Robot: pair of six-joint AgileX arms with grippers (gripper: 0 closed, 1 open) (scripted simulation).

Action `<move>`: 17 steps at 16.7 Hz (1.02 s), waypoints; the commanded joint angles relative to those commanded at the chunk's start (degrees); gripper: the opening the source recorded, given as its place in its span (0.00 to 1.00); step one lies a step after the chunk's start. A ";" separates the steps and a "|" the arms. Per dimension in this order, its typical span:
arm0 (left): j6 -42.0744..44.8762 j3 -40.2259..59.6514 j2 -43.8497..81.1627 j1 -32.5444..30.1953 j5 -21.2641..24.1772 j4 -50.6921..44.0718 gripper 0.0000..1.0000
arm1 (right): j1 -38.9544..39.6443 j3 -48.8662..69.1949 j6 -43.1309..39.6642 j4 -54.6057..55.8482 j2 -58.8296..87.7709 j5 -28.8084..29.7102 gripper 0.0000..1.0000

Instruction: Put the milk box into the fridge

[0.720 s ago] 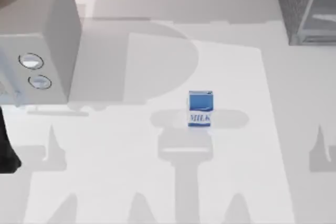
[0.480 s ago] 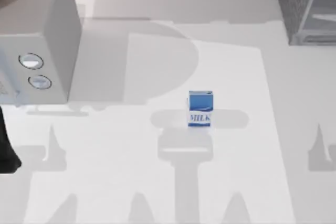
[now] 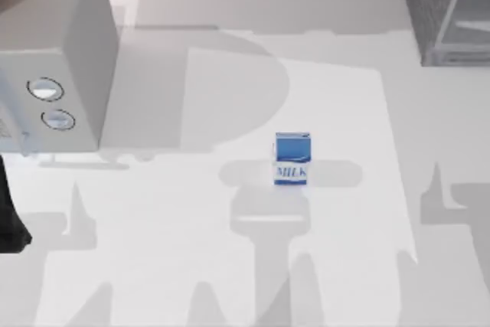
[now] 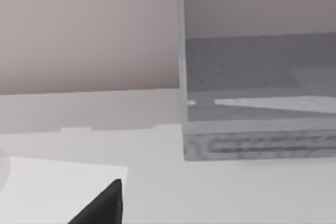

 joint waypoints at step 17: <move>0.00 0.00 0.00 0.00 0.00 0.00 1.00 | 36.12 26.21 2.73 58.33 88.84 37.00 1.00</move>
